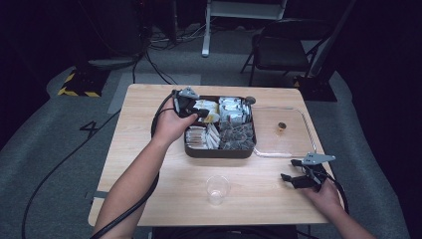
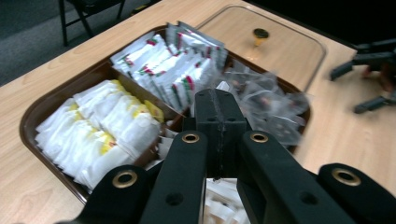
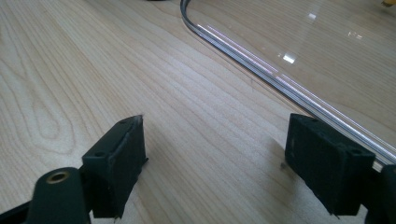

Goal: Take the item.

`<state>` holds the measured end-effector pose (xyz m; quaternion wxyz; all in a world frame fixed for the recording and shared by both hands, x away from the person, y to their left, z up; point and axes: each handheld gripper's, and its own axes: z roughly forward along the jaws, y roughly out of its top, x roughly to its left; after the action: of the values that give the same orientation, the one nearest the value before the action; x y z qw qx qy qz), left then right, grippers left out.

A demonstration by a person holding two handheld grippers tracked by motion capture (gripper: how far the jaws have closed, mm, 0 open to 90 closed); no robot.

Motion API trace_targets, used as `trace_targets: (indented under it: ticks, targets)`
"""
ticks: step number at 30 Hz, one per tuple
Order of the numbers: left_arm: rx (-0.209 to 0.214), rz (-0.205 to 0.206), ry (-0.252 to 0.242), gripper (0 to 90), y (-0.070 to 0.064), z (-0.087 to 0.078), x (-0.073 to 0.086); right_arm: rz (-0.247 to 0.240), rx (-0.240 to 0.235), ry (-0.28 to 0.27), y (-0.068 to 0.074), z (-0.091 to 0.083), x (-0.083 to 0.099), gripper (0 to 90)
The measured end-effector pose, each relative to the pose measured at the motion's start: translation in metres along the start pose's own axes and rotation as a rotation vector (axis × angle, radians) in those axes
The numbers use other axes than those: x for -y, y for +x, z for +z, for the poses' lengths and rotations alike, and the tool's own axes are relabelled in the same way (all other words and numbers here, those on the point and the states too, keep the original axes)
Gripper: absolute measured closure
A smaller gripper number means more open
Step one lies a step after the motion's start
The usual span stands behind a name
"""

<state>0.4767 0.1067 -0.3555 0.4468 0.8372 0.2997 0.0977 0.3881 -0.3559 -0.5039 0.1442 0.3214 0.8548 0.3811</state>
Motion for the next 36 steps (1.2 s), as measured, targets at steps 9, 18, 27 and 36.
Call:
trace_targets:
  ticks: [9, 18, 27, 36]
  targets:
    - [0.064, 0.036, -0.018, 90.0, -0.036, -0.025, 0.012, 0.000, 0.000, 0.000, 0.000, 0.000, 0.000, 20.3]
    - [0.106, 0.032, -0.010, 90.0, -0.060, -0.036, 0.027, 0.000, 0.001, 0.000, 0.000, 0.000, 0.000, 20.3]
    - [0.130, 0.056, -0.010, 90.0, -0.084, -0.044, 0.043, 0.000, 0.000, 0.000, 0.000, 0.000, 0.000, 20.3]
    - [0.162, 0.074, 0.001, 90.0, -0.100, -0.042, 0.054, 0.000, 0.001, 0.000, 0.000, 0.000, 0.000, 20.4]
